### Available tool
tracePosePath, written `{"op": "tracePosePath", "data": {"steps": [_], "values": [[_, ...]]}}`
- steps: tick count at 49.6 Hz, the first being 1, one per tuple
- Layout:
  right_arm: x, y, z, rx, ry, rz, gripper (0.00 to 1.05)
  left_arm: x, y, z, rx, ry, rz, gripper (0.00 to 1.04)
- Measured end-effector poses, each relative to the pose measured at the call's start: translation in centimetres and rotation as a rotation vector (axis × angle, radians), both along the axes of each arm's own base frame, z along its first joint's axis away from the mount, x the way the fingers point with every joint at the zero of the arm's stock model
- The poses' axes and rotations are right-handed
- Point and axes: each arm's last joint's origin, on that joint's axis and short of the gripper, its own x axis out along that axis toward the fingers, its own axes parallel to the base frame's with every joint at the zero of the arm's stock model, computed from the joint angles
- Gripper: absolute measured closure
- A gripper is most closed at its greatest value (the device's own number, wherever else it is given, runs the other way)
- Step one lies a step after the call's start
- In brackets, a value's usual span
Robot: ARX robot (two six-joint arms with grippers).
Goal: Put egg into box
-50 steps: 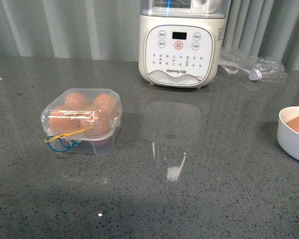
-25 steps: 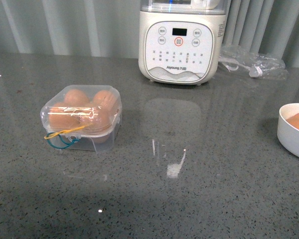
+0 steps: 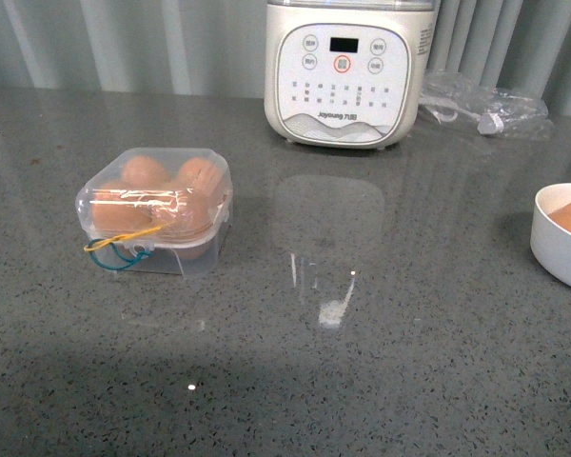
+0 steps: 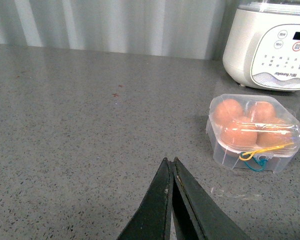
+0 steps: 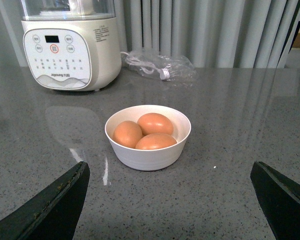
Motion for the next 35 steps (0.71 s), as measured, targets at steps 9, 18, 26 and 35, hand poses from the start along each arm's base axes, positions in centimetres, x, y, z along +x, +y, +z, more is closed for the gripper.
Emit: {"op": "tracePosePath", "data": {"steps": [9, 18, 26, 35], "values": [[0.0, 0.0, 0.0, 0.0, 0.0, 0.0, 0.07, -0.7, 0.0, 0.1, 0.0, -0.006, 0.0, 1.01], [0.0, 0.0, 0.0, 0.0, 0.0, 0.0, 0.07, -1.1, 0.0, 0.2, 0.0, -0.006, 0.0, 1.01], [0.0, 0.0, 0.0, 0.0, 0.0, 0.0, 0.07, -1.4, 0.0, 0.2, 0.0, -0.006, 0.0, 1.01], [0.0, 0.0, 0.0, 0.0, 0.0, 0.0, 0.07, -1.8, 0.0, 0.1, 0.0, -0.006, 0.0, 1.01]]}}
